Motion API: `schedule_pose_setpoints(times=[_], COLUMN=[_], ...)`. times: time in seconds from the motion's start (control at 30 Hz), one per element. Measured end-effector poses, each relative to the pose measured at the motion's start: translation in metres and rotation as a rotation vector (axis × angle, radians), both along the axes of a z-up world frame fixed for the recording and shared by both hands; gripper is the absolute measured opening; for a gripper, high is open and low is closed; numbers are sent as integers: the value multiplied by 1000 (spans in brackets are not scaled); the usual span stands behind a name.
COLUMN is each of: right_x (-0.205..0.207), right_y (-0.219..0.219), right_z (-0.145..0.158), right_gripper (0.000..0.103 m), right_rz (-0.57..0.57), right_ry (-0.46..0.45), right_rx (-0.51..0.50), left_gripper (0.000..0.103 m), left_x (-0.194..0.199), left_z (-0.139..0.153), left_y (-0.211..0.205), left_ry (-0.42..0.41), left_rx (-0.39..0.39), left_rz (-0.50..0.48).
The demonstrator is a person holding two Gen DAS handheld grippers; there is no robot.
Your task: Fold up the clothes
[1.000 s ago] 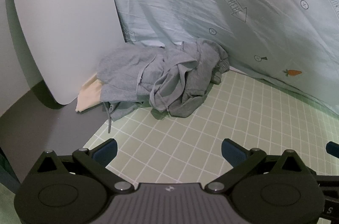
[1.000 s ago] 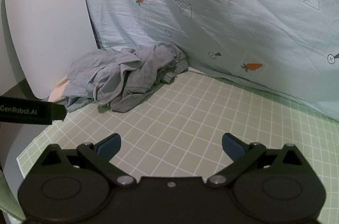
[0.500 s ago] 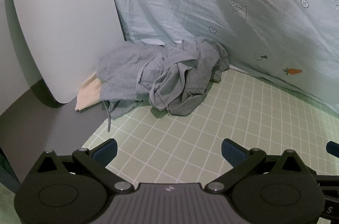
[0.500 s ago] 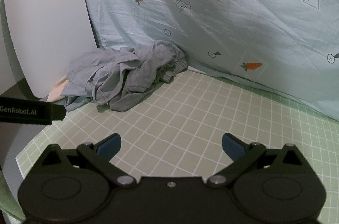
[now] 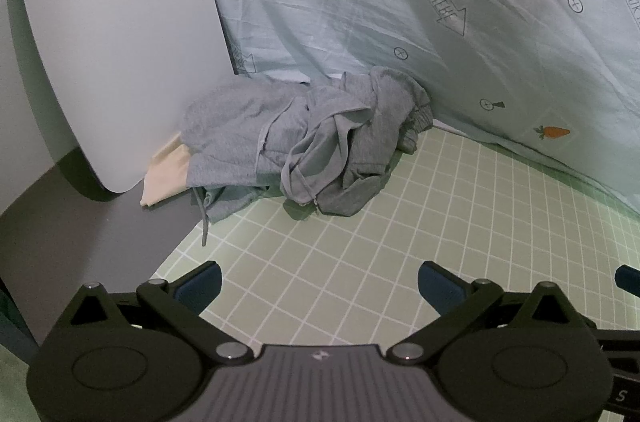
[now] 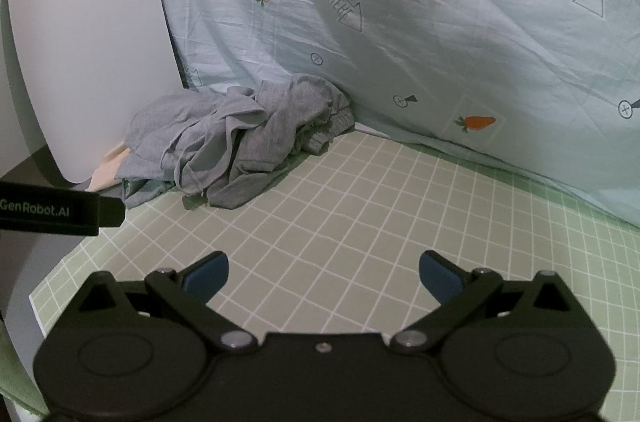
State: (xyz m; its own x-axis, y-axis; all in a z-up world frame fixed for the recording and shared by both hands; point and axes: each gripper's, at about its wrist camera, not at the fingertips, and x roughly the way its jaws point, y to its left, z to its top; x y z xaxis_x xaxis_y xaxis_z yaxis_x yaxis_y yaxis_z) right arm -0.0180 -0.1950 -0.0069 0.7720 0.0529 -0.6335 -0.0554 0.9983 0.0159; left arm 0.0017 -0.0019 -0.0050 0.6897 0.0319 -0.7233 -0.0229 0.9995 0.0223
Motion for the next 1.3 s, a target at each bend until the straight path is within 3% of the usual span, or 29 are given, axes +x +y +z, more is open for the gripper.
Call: schedule_pose_setpoints(times=[1.03,1.3], right_x=[1,12], right_y=[-2,-6], right_z=[1,-2], right_gripper=[103,103], right_rz=[-7,-30], right_ry=[4,11], right_rx=[4,23], left_gripper=[103,103], left_x=[4,13], left_z=[-1,-9], left_y=[3,8], left_ry=[23,69], left_rx=[-2,6], left_rz=[9,39])
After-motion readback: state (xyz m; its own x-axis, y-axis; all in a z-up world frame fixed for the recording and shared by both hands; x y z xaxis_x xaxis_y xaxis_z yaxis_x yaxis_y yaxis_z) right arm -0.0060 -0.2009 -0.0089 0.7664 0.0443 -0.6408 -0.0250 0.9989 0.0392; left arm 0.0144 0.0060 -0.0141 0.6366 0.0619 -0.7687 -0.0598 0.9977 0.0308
